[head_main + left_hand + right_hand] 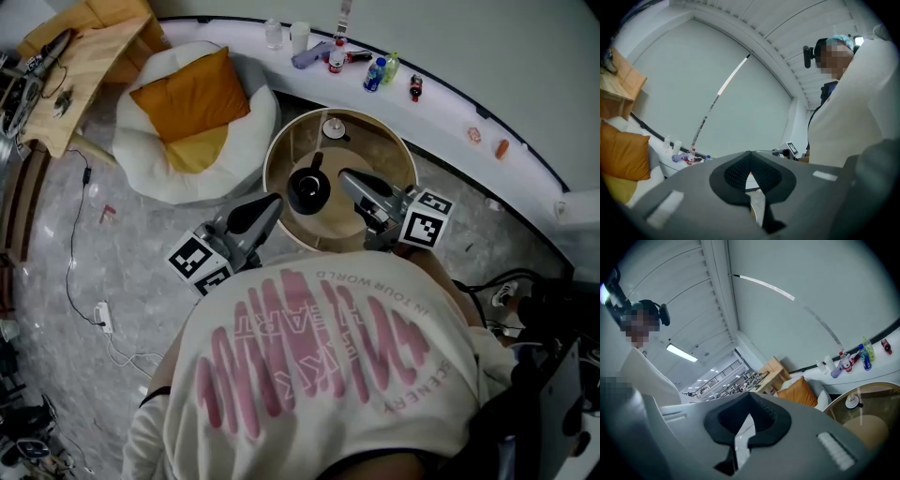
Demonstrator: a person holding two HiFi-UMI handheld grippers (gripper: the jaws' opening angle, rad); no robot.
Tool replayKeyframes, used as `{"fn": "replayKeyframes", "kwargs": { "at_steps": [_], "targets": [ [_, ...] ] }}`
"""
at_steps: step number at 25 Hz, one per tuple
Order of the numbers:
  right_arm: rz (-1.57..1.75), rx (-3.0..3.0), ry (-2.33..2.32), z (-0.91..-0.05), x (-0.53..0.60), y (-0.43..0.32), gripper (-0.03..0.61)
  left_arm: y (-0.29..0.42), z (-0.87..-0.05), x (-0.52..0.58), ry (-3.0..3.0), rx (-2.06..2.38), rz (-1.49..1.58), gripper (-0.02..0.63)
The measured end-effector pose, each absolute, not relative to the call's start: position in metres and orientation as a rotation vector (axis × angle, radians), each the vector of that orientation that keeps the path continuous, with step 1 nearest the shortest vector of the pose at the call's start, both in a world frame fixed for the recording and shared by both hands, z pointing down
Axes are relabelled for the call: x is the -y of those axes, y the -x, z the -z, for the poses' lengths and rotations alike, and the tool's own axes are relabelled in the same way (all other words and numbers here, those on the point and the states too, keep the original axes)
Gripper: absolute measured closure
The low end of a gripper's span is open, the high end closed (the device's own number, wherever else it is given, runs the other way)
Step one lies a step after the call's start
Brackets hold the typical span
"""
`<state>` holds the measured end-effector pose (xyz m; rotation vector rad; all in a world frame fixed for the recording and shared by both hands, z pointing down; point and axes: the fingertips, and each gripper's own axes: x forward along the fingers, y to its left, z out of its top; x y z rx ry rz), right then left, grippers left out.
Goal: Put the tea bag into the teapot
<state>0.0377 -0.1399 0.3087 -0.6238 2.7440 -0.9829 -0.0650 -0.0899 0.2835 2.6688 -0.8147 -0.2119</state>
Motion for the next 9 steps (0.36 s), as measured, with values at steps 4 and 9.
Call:
{"fn": "replayKeyframes", "kwargs": {
  "at_steps": [4, 9],
  "targets": [
    [0.997, -2.743, 0.627, -0.313, 0.142, -0.037, 0.575, 0.068, -0.285, 0.091, -2.665, 0.828, 0.214, 0.611],
    [0.997, -2.748, 0.635, -0.315, 0.145, -0.031, 0.575, 0.077, -0.285, 0.094, -2.66, 0.839, 0.214, 0.611]
  ]
}}
